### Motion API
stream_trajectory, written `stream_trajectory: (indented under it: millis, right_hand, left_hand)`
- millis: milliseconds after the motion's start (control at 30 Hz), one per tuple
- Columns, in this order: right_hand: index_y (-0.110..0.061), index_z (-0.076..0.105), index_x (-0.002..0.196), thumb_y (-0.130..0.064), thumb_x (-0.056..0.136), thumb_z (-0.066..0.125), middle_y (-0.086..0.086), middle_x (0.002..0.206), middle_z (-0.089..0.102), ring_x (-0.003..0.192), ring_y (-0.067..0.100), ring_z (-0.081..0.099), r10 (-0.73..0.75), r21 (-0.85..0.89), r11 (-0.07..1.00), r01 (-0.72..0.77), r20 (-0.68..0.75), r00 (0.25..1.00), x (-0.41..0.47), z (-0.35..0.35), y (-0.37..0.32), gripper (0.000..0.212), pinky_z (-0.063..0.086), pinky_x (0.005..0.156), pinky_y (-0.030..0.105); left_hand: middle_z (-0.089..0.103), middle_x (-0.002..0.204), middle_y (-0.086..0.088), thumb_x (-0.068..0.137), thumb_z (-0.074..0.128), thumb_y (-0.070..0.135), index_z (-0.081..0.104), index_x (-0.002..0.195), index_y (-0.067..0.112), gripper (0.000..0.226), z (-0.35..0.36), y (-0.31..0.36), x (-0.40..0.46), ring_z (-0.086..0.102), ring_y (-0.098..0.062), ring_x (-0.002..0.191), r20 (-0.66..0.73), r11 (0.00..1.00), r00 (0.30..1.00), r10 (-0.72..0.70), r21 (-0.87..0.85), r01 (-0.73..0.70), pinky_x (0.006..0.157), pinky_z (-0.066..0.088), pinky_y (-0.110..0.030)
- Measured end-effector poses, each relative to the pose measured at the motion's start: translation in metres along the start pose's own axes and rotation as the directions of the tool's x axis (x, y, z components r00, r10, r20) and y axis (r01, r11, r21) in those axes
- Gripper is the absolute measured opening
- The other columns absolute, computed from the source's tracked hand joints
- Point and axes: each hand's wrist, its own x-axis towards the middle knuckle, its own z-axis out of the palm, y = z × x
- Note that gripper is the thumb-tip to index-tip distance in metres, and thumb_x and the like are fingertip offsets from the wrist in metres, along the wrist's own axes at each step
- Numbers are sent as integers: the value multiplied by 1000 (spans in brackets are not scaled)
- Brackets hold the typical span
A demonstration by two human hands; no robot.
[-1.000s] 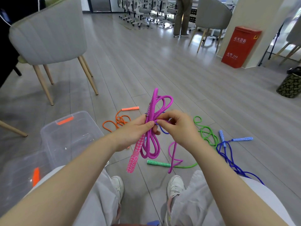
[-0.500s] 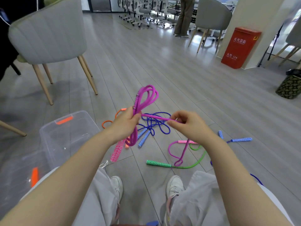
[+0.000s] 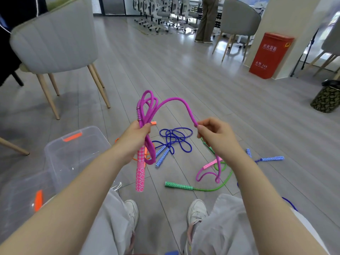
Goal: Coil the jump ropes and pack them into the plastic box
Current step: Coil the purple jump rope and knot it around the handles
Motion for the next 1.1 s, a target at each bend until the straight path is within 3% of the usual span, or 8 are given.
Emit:
stream_trajectory:
  millis: [100,267,400,600,733,900,1033,1100]
  right_hand:
    - [-21,65,85,-11,94,58,-1,62,62,46,0,46,-15,-1,1000,15,68,998,-4,12,-1,15,36,53,20]
    - [-27,67,82,-16,92,62,-4,60,58,54,6,51,-67,-47,996,73,117,991,-8,29,4,16,38,58,23]
    - [-22,69,85,-12,91,61,-7,60,57,57,8,48,-101,-76,991,110,119,988,-10,40,6,14,41,58,25]
    - [-26,64,92,-13,96,50,-8,66,59,55,0,47,-72,-150,984,93,144,987,-14,49,8,20,36,54,13]
    - [-19,54,83,-10,93,55,-2,67,65,49,-1,50,-55,-79,995,66,139,989,-18,53,2,14,33,50,10]
    - [-19,51,78,-8,93,57,0,69,67,52,-4,55,-51,-57,996,62,178,983,-24,56,0,19,37,53,8]
    - [-21,51,83,-18,93,59,-1,70,68,53,-2,54,-32,-103,993,53,197,980,-25,58,-1,13,37,54,13]
    - [-22,51,86,-25,93,59,5,68,65,51,5,48,-16,-150,987,49,212,977,-24,57,1,11,37,53,21]
  left_hand:
    - [49,79,-7,98,50,27,57,99,10,18,9,2,-8,46,-21,70,100,998,995,13,-63,-7,72,41,-38]
    - [56,81,-2,93,54,34,61,99,17,19,19,-1,-18,51,-24,80,219,992,974,51,-121,-25,81,46,-46]
    - [58,80,-2,98,49,32,63,96,17,20,22,0,-22,51,-25,79,267,988,961,76,-147,-37,77,45,-44]
    - [64,69,13,99,49,31,63,101,30,14,24,2,-26,58,-11,72,256,987,963,84,-152,-46,67,44,-28]
    - [62,72,8,101,45,20,58,100,23,13,29,10,-36,60,-2,65,290,975,951,104,-220,-40,59,47,-18]
    - [62,78,-1,101,46,17,58,98,21,13,28,10,-38,63,-16,71,317,973,941,117,-228,-44,67,55,-32]
    - [60,79,1,100,47,17,59,99,19,12,30,9,-33,61,-8,62,202,977,974,106,-202,-65,60,51,-23]
    - [59,80,2,100,47,18,60,98,16,13,29,9,-29,58,-11,69,163,976,982,100,-209,-64,69,48,-28]
